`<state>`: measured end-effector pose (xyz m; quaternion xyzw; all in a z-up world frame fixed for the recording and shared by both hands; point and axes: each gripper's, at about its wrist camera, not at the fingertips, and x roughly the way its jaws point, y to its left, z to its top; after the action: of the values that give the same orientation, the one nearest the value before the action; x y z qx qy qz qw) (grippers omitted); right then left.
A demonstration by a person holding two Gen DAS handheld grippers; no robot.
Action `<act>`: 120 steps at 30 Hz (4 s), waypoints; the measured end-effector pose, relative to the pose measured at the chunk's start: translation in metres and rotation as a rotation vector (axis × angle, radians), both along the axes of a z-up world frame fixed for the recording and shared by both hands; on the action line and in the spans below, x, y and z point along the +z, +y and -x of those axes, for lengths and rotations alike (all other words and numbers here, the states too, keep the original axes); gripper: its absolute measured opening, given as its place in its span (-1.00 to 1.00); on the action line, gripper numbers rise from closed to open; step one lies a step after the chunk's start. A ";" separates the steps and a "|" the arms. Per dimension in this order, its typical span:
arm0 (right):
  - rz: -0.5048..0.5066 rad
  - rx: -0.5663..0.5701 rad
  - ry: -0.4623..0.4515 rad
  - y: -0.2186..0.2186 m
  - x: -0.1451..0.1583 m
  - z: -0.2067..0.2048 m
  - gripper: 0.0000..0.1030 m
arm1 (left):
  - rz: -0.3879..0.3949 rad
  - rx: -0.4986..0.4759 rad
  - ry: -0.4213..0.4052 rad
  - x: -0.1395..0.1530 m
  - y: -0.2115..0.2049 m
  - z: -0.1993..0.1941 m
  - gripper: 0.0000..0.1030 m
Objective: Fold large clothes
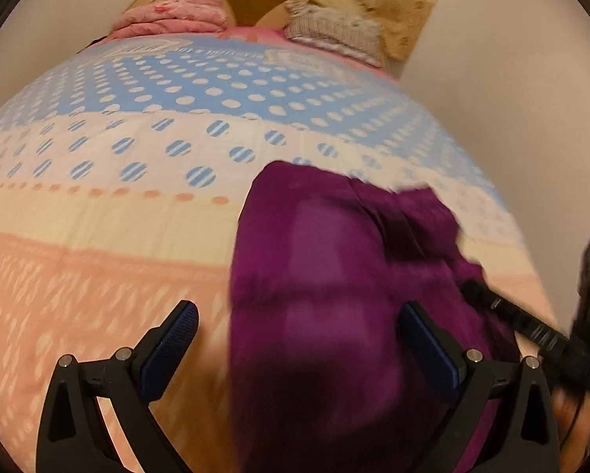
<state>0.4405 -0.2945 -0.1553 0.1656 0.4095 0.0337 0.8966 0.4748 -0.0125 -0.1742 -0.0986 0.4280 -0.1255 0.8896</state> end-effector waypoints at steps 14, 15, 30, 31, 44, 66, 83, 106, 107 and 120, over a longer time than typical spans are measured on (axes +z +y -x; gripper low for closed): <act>-0.147 0.078 0.027 -0.012 -0.037 0.043 0.30 | 0.019 -0.142 -0.020 -0.015 -0.005 0.038 0.98; -0.134 0.089 0.022 -0.009 -0.038 0.041 0.30 | 0.017 -0.151 -0.023 -0.016 -0.006 0.036 0.98; -0.241 0.103 0.010 0.003 -0.045 0.037 0.03 | 0.029 -0.240 -0.046 -0.023 -0.024 0.040 0.89; -0.244 0.115 0.012 0.005 -0.045 0.037 -0.12 | 0.042 -0.241 -0.044 -0.024 -0.023 0.039 0.82; -0.306 0.194 -0.105 0.056 -0.009 0.062 -0.48 | -0.098 -0.201 -0.224 0.058 0.000 0.096 -0.27; -0.261 0.485 -0.138 0.215 0.028 0.026 -0.48 | -0.099 0.048 -0.305 0.088 0.151 0.143 -0.28; -0.189 0.584 -0.075 0.285 0.020 0.026 -0.49 | -0.057 0.149 -0.277 0.062 0.217 0.155 -0.28; -0.091 0.607 0.034 0.328 -0.021 0.020 -0.44 | -0.072 0.249 -0.141 -0.006 0.265 0.154 0.32; -0.084 0.607 0.036 0.328 -0.022 0.020 -0.42 | -0.081 0.260 -0.137 -0.008 0.265 0.155 0.40; -0.015 0.570 0.034 0.330 -0.028 0.021 -0.10 | -0.074 0.312 -0.125 -0.017 0.269 0.156 0.68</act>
<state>0.4192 0.0359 -0.1837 0.0511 0.4544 0.2848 0.8425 0.3189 0.2561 -0.1917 -0.1231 0.3556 0.0240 0.9262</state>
